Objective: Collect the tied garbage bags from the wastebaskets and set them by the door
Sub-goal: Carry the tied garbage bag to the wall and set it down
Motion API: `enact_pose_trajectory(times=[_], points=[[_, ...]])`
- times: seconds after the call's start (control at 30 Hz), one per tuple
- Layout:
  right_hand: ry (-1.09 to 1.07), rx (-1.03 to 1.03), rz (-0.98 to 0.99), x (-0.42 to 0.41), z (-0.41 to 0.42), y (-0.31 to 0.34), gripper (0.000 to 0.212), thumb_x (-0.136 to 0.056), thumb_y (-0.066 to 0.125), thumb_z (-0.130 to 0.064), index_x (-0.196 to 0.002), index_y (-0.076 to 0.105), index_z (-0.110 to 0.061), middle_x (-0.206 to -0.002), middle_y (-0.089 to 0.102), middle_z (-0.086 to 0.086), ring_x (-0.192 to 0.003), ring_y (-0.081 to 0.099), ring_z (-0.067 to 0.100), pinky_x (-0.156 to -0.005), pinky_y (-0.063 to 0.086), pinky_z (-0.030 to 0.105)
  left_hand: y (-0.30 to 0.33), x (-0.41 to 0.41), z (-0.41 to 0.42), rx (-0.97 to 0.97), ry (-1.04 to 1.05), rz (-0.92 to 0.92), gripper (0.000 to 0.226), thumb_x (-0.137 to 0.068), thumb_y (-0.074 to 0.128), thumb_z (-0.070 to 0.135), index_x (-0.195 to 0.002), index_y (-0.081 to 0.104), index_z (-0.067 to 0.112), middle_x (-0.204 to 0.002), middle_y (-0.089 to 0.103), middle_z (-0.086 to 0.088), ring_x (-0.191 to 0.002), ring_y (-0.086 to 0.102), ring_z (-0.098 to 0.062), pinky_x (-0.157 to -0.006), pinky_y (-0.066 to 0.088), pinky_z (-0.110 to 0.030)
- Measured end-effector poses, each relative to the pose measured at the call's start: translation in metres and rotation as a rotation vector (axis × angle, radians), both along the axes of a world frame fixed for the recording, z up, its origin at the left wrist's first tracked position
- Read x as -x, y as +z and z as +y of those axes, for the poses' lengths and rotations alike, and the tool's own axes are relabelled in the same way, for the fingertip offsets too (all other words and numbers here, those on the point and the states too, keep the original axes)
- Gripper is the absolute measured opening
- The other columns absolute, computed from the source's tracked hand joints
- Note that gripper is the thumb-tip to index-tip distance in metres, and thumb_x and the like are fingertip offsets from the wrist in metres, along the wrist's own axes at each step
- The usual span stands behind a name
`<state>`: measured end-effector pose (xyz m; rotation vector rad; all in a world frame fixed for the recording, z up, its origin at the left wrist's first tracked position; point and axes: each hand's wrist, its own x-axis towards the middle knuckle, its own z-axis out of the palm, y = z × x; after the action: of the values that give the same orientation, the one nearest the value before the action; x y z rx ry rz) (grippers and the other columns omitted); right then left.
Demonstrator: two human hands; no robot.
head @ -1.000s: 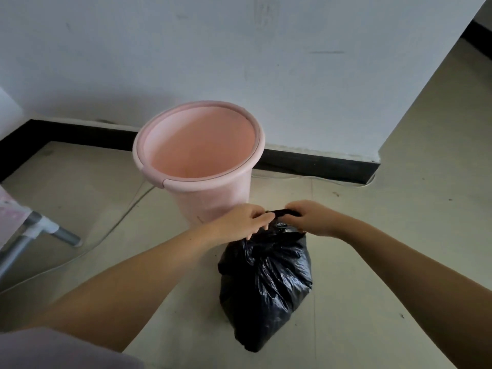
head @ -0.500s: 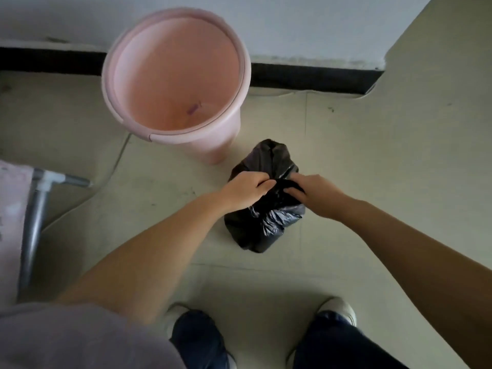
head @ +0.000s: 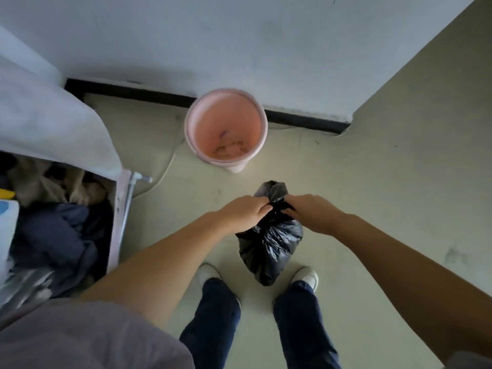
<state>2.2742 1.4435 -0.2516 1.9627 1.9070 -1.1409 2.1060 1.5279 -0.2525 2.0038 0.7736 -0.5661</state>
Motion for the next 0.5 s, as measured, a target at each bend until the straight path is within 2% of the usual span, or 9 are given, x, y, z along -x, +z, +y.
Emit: enact_pose_trajectory(times=[0.1, 0.27, 0.37, 0.5], points=[[0.043, 0.001, 0.002, 0.017, 0.002, 0.069, 0.028, -0.100, 0.036, -0.030, -0.110, 0.050, -0.008, -0.097, 0.063, 0.013, -0.087, 0.060, 0.032, -0.069, 0.041, 0.037, 0.072, 0.020, -0.007, -0.014, 0.014, 0.017, 0.031, -0.102, 0.031, 0.030, -0.080, 0.042, 0.012, -0.067, 0.047, -0.003, -0.063, 0.047, -0.024, -0.063, 0.035, -0.035], [0.094, -0.028, 0.000, 0.042, 0.013, 0.156, 0.025, -0.100, 0.039, -0.028, -0.111, 0.051, -0.009, -0.100, 0.063, 0.014, -0.086, 0.057, 0.030, -0.068, 0.038, 0.035, 0.168, 0.045, -0.004, -0.102, 0.003, 0.015, 0.030, -0.103, 0.031, 0.028, -0.080, 0.039, 0.010, -0.062, 0.039, 0.001, -0.054, 0.037, -0.012, -0.060, 0.028, -0.032], [0.120, -0.069, -0.004, 0.055, 0.018, 0.191, 0.027, -0.100, 0.037, -0.029, -0.111, 0.051, -0.009, -0.098, 0.063, 0.014, -0.081, 0.054, 0.028, -0.068, 0.039, 0.035, 0.202, 0.059, 0.001, -0.135, 0.046, 0.013, 0.030, -0.102, 0.031, 0.029, -0.080, 0.040, 0.011, -0.063, 0.039, 0.002, -0.054, 0.037, -0.011, -0.062, 0.028, -0.032], [0.209, -0.125, -0.003, 0.064, 0.032, 0.224, 0.029, -0.100, 0.036, -0.031, -0.114, 0.050, -0.009, -0.102, 0.064, 0.015, -0.088, 0.058, 0.031, -0.069, 0.040, 0.036, 0.235, 0.077, -0.001, -0.213, 0.150, -0.004, 0.031, -0.102, 0.031, 0.030, -0.079, 0.038, 0.011, -0.061, 0.040, 0.001, -0.053, 0.038, -0.013, -0.061, 0.029, -0.032]])
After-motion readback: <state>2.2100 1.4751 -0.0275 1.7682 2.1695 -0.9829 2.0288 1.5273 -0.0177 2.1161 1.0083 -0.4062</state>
